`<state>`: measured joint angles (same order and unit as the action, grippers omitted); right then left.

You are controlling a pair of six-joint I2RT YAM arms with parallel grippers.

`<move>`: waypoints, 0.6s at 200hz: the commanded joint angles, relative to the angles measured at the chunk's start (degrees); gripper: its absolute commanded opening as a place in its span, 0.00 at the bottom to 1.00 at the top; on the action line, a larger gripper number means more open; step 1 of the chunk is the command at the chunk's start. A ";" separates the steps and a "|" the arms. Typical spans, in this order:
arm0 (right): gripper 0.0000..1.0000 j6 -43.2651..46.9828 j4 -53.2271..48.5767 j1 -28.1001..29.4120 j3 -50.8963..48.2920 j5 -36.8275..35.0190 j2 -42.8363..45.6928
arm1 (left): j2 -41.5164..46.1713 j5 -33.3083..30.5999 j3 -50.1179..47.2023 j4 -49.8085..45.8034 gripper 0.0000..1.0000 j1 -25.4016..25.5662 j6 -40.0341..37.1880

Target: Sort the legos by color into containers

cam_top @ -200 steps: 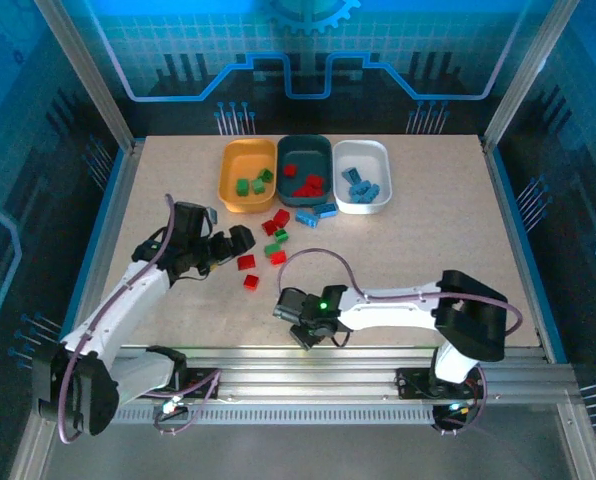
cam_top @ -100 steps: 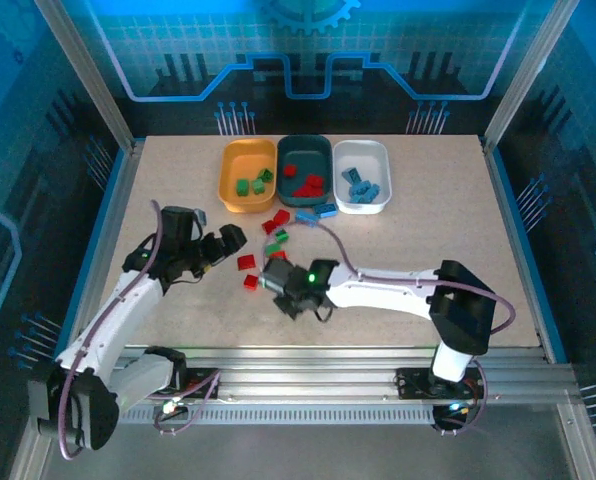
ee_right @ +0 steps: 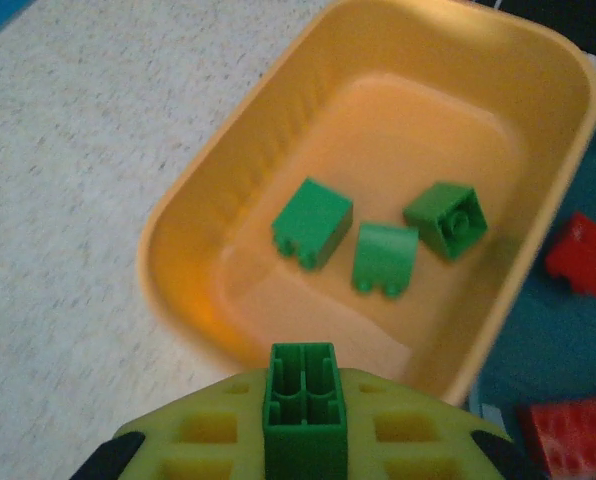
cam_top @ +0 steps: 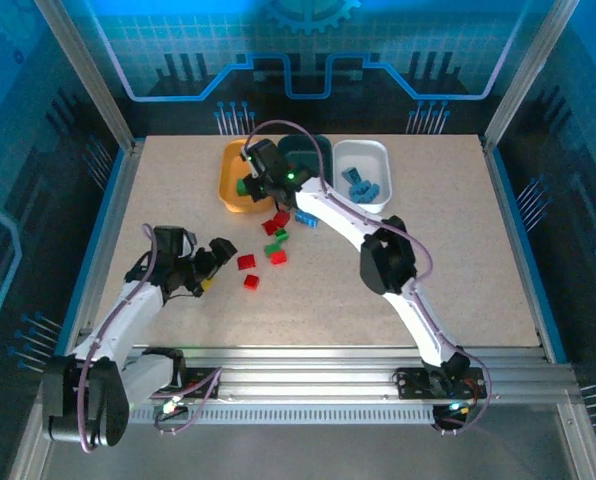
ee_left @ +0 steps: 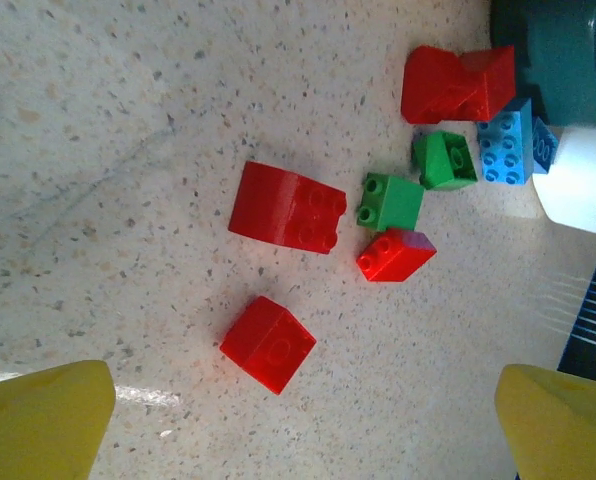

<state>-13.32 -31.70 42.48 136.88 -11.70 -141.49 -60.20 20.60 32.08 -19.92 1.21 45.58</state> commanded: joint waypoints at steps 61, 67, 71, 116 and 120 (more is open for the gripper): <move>0.65 3.70 -4.04 -2.24 10.95 5.76 -4.10 | -0.59 3.58 0.77 0.66 0.99 -0.39 -2.71; 0.65 3.74 -3.21 -1.98 7.73 4.99 -1.31 | -0.80 2.52 1.19 -0.45 0.99 0.03 -2.99; 0.65 3.65 -2.71 -1.90 5.73 4.67 0.35 | -0.90 1.75 1.52 -1.18 0.99 0.56 -3.20; 0.65 -1.65 8.25 -1.76 -29.96 1.03 25.78 | -5.46 -9.87 4.46 -7.85 0.99 11.69 -0.20; 0.65 -2.47 9.58 -1.68 -33.76 0.76 28.16 | -6.09 -9.75 4.11 -7.38 0.99 12.34 1.37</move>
<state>-11.77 -30.59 40.42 117.97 -8.36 -128.40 -63.24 16.67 34.87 -23.18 9.32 43.57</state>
